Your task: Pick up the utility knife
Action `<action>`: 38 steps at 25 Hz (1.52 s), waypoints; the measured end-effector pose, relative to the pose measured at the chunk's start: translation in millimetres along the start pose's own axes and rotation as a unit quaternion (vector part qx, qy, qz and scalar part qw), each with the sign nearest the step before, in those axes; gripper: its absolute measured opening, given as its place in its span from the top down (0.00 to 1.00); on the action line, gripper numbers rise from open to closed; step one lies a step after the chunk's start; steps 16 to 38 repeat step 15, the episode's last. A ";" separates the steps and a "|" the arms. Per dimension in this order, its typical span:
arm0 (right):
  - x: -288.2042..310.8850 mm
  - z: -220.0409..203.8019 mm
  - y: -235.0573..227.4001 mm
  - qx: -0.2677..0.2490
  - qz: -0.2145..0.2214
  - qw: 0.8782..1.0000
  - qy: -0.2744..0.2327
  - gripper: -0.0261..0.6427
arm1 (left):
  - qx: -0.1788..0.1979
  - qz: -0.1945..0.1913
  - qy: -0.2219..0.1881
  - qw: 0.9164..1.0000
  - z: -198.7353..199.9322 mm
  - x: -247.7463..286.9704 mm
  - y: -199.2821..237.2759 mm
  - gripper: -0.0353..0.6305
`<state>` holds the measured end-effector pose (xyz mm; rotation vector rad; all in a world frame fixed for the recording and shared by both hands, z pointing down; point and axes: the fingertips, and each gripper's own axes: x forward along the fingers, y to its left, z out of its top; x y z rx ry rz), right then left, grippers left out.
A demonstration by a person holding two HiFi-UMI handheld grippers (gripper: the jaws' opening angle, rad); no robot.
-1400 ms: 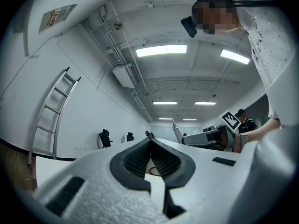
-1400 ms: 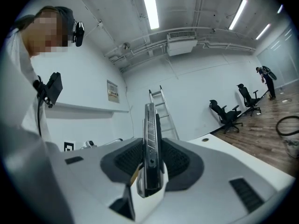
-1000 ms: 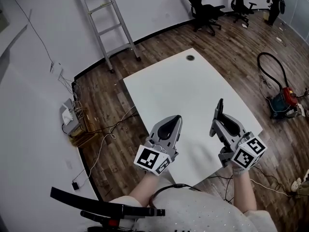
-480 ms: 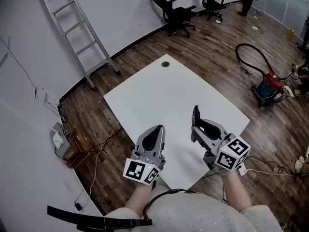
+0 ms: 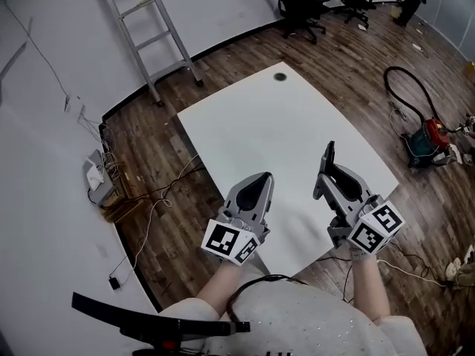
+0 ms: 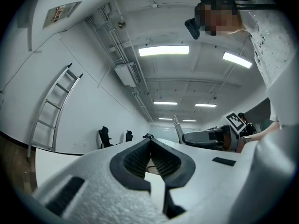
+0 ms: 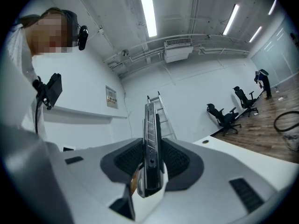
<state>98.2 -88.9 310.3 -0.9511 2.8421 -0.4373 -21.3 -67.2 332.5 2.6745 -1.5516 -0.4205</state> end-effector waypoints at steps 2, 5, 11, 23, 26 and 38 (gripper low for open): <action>3.7 0.6 0.1 -0.003 0.000 1.000 0.000 0.76 | 0.000 0.003 0.000 1.000 -0.8 -1.8 4.7 0.94; 7.9 -1.7 0.2 -0.001 0.000 1.000 0.000 0.76 | -0.001 0.008 0.002 1.000 -3.4 -5.3 10.7 0.94; 8.2 -3.8 0.4 -0.002 -0.002 1.000 -0.002 0.76 | -0.002 0.003 0.003 1.000 -7.9 -6.8 10.6 0.94; 5.8 -6.6 -0.7 0.001 -0.005 1.000 -0.005 0.76 | 0.001 0.007 0.007 1.000 -11.1 -9.3 10.0 0.94; 5.8 -6.6 -0.7 0.001 -0.005 1.000 -0.005 0.76 | 0.001 0.007 0.007 1.000 -11.1 -9.3 10.0 0.94; 5.8 -6.6 -0.7 0.001 -0.005 1.000 -0.005 0.76 | 0.001 0.007 0.007 1.000 -11.1 -9.3 10.0 0.94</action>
